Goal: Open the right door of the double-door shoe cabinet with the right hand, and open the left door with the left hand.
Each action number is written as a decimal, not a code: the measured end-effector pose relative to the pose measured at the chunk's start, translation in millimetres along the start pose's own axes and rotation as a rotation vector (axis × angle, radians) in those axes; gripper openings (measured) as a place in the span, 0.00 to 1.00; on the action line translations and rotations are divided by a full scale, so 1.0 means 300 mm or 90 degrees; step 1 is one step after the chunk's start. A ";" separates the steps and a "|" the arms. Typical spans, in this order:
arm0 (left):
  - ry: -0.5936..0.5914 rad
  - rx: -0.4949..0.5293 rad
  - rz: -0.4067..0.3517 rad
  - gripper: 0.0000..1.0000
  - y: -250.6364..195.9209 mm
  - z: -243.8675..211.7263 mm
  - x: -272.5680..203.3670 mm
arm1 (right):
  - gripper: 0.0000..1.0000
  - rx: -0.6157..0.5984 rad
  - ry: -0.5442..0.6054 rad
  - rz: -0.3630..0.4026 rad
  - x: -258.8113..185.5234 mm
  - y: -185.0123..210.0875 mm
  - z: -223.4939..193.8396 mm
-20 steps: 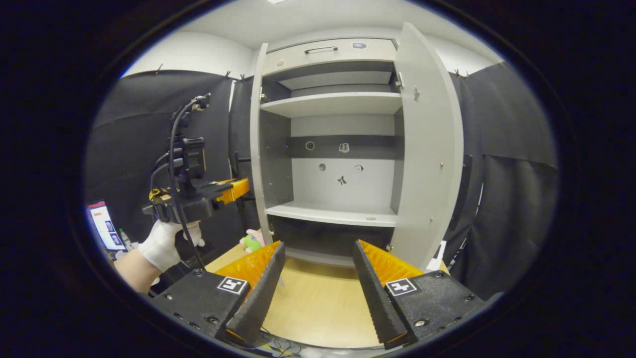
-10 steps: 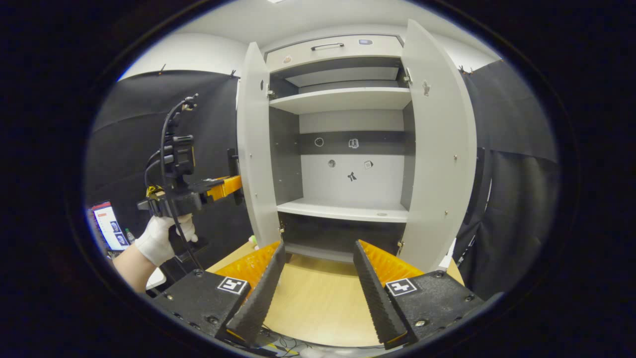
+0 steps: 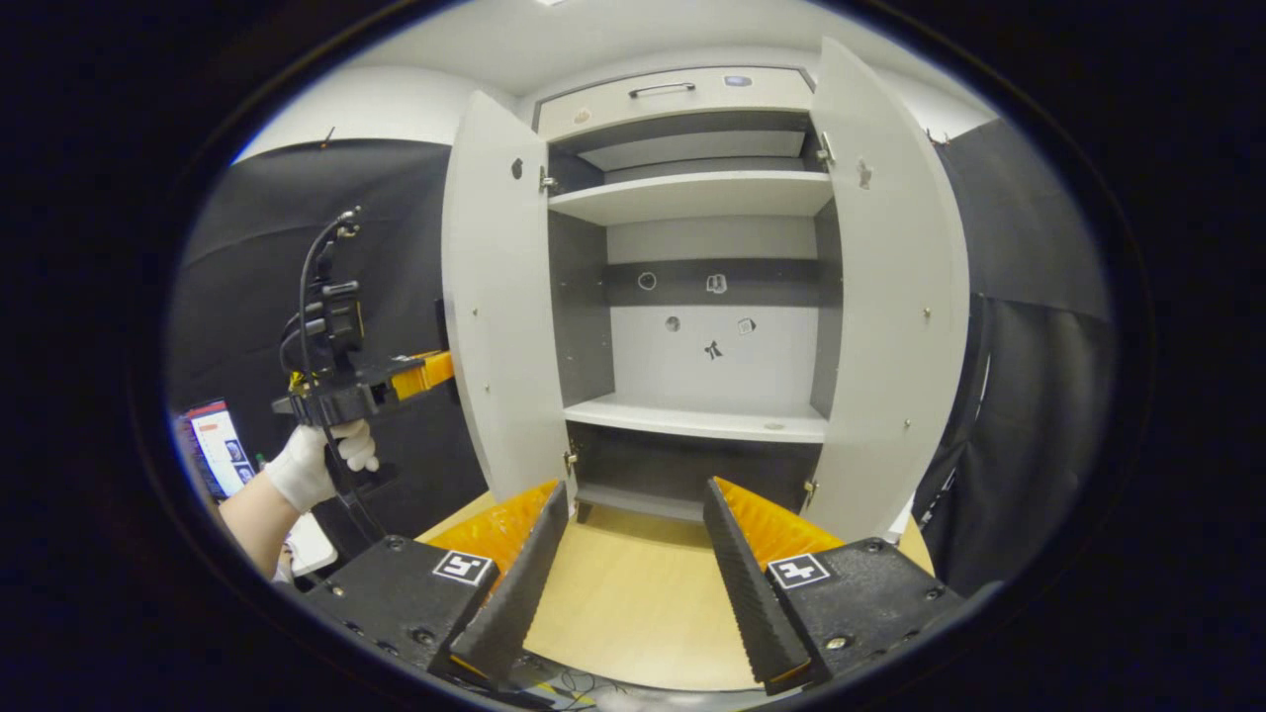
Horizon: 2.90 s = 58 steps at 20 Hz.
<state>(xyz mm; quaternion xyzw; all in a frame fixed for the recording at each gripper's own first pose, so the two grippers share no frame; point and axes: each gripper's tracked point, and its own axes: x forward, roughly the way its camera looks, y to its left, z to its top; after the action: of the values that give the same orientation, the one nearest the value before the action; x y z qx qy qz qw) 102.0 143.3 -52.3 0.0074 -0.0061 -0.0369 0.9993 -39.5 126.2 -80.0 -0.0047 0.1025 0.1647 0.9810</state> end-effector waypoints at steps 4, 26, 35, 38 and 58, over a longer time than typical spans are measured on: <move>0.002 -0.009 0.029 0.00 0.109 -0.010 0.000 | 0.87 -0.008 0.003 0.005 0.003 0.008 -0.006; 0.014 0.003 0.056 0.65 0.229 -0.046 -0.083 | 0.87 -0.005 0.014 0.023 -0.004 0.004 -0.024; 0.027 0.016 0.087 0.96 0.194 -0.047 -0.213 | 0.87 -0.007 0.000 0.017 0.010 -0.029 -0.003; 0.021 0.030 0.062 0.95 0.091 -0.009 -0.289 | 0.87 -0.006 -0.015 0.002 0.012 -0.069 0.028; 0.014 0.000 0.021 0.96 -0.450 0.158 -0.368 | 0.89 0.007 -0.093 -0.156 -0.093 -0.316 0.137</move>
<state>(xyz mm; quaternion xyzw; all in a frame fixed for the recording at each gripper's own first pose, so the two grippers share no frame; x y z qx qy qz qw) -18.6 16.1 -8.2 0.0078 0.0045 -0.0205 0.9998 -26.3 29.2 -36.5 0.0002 0.0307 0.0428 0.9986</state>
